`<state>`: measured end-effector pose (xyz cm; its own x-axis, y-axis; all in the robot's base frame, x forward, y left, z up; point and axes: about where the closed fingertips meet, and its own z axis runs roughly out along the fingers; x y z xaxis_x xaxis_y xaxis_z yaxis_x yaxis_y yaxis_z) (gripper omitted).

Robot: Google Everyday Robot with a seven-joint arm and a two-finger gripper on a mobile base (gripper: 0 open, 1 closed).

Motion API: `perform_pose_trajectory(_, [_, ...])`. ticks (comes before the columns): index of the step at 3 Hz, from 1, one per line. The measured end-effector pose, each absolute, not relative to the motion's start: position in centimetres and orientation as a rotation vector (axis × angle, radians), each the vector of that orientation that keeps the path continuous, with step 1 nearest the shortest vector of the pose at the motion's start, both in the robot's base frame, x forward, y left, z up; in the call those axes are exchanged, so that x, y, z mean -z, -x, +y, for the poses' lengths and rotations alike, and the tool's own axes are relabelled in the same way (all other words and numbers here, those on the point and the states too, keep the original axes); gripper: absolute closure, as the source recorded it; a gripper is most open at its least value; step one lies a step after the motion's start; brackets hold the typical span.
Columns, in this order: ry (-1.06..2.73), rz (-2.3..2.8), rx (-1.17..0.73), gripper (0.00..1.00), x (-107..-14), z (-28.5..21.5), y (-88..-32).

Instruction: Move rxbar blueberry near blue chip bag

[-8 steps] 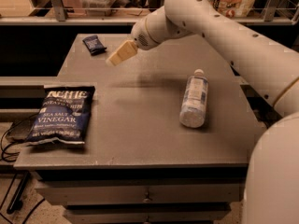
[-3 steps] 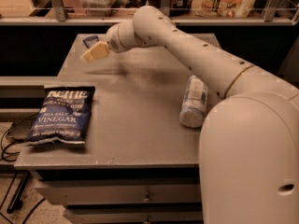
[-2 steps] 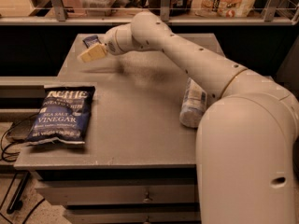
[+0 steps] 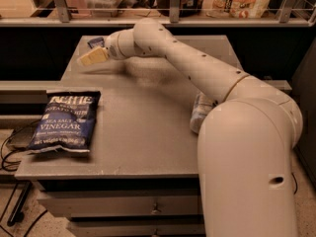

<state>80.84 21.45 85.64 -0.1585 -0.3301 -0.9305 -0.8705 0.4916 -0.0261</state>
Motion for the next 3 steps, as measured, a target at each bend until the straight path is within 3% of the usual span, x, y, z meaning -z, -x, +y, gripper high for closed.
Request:
perform_pose_trajectory(1, [0.992,1.73,-0.675,0.0,-85.31,21.68,-81.69])
perform_pose_trajectory(2, [0.972,1.737,-0.686,0.16,-84.96,21.82,-82.2])
perform_pose_trajectory(3, [0.961,1.742,-0.697,0.41,-84.69,21.91,-82.45])
